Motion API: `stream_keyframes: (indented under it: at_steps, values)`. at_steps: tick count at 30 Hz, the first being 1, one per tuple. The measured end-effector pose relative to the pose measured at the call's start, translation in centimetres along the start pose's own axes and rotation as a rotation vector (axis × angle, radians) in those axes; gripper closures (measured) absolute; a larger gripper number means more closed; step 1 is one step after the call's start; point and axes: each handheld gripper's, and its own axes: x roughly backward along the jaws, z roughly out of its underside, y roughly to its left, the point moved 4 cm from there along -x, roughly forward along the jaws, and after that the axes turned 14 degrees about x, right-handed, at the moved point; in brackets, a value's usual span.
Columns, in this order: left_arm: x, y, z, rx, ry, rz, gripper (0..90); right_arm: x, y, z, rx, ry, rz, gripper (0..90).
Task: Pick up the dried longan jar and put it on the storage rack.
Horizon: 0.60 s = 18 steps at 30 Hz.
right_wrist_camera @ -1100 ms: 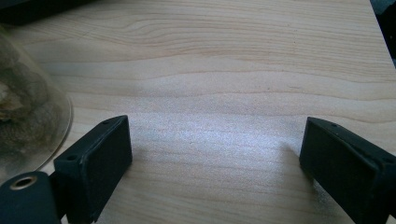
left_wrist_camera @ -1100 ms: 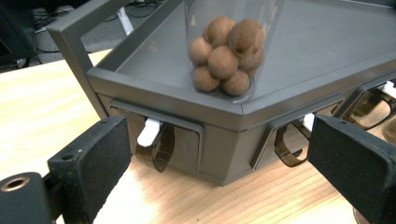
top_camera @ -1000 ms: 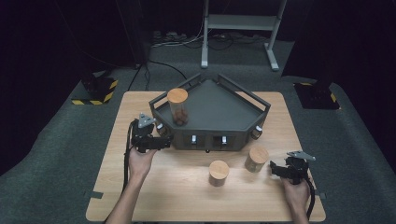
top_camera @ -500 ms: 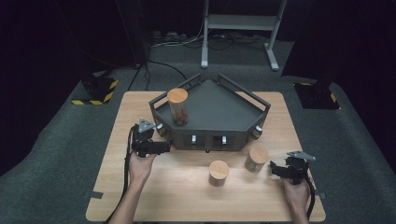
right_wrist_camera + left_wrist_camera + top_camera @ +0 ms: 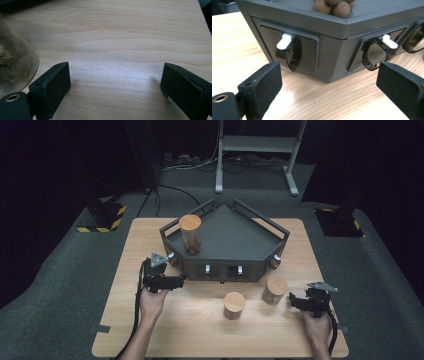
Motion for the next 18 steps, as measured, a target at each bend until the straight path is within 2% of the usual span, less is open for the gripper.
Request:
stream_keyframes:
  at_steps: [9,15,18]
  values:
    - [-0.2,0.1,0.8,-0.016,0.013,-0.008,6.3,0.0,0.0,0.0,0.000,0.000,0.000,8.8]
    - [-0.4,0.3,1.4,-0.015,0.023,-0.012,6.3,0.0,0.0,0.0,0.000,0.000,0.000,8.8]
    - [-0.5,0.6,1.6,-0.002,0.027,-0.016,6.4,0.0,0.0,0.0,-0.001,0.000,0.000,8.8]
